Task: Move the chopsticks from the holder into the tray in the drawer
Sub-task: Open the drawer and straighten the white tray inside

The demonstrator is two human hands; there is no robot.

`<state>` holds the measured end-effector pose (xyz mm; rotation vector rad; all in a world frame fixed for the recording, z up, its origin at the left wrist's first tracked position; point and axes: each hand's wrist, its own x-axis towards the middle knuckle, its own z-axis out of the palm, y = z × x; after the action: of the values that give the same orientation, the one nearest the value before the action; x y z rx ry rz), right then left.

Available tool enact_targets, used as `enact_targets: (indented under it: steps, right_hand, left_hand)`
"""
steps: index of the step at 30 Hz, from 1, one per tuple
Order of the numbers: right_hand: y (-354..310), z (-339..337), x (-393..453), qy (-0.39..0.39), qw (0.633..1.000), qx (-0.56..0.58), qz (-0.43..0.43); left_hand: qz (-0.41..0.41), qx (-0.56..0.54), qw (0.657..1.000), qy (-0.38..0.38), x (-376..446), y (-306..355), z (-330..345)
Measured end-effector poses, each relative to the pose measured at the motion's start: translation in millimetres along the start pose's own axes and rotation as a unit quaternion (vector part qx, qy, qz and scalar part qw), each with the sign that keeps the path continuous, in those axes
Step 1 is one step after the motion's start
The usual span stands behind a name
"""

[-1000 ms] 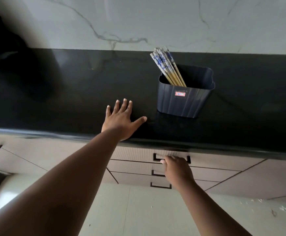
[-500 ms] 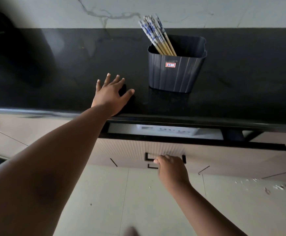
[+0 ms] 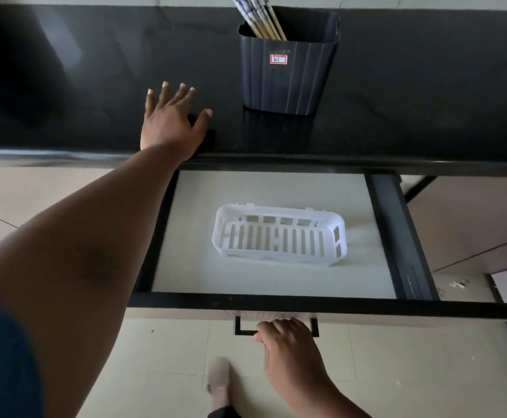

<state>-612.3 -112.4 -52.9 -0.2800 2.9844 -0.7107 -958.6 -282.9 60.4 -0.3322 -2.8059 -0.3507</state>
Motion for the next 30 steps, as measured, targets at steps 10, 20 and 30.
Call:
enact_targets:
  steps: [10, 20, 30]
  right_hand:
    - [-10.0, -18.7, -12.6, -0.053, 0.999, -0.01, -0.001]
    - [4.8, -154.6, 54.7, 0.114, 0.948, 0.229, 0.189]
    - [86.3, -105.8, 112.4, 0.013, 0.837, 0.209, 0.506]
  left_hand:
    - [0.019, 0.084, 0.992, -0.088, -23.8, 11.2, 3.3]
    - [0.135, -0.259, 0.95, -0.108, -145.7, 46.7, -1.0]
    - [-0.316, -0.538, 0.678, -0.389, -160.6, 39.8, 18.0]
